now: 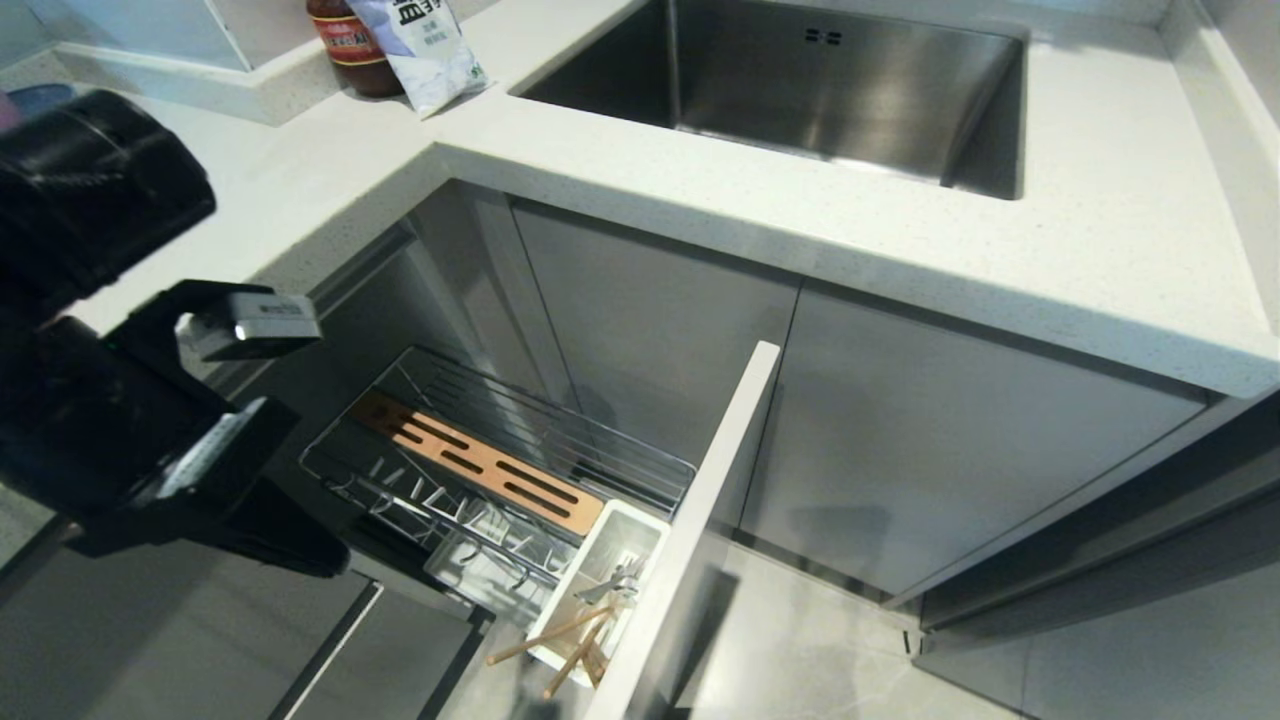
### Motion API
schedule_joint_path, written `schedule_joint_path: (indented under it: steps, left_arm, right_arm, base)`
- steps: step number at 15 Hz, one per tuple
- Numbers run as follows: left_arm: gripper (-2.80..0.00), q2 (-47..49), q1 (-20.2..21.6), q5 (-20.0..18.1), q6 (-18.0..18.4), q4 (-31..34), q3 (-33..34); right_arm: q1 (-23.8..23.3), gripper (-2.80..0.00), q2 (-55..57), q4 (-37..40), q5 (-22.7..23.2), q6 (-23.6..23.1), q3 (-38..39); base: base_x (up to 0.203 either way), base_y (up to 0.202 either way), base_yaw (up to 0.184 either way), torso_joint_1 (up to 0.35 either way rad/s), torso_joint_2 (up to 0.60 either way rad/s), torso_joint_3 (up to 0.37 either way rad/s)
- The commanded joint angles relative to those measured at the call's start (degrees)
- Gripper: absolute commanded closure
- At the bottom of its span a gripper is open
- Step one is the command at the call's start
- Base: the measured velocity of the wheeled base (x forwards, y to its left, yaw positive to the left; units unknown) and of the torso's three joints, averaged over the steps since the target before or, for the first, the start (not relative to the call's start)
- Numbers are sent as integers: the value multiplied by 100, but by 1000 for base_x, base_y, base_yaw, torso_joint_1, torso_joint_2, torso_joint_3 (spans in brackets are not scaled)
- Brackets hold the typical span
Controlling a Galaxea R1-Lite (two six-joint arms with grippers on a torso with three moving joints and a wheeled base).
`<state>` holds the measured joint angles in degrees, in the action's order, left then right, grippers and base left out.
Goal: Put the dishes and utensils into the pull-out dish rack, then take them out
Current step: Take the chopsticks out of the cupboard
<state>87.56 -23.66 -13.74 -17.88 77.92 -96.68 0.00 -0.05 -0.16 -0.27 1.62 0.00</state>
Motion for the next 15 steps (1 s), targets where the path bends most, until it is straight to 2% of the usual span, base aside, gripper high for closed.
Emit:
schedule_joint_path:
  steps: [1, 4, 5, 15]
  left_arm:
    - [0, 502, -184, 64, 9, -79, 377]
    - [0, 853, -497, 485, 14, -582, 952]
    - [-280, 966, -559, 501, 13, -629, 1022]
    - [-280, 2096, -668, 530, -3, -658, 1123]
  right_arm:
    - [0, 0, -13, -2, 0, -4, 9]
    - [0, 0, -13, -2, 0, -4, 9]
    - [0, 0, -13, -2, 0, 5, 9]
    - [0, 0, -13, -2, 0, 0, 5]
  base:
    - [0, 0, 0, 0, 0, 0]
    - [0, 0, 0, 0, 0, 0]
    - [0, 0, 0, 0, 0, 0]
    - [0, 0, 0, 0, 0, 0]
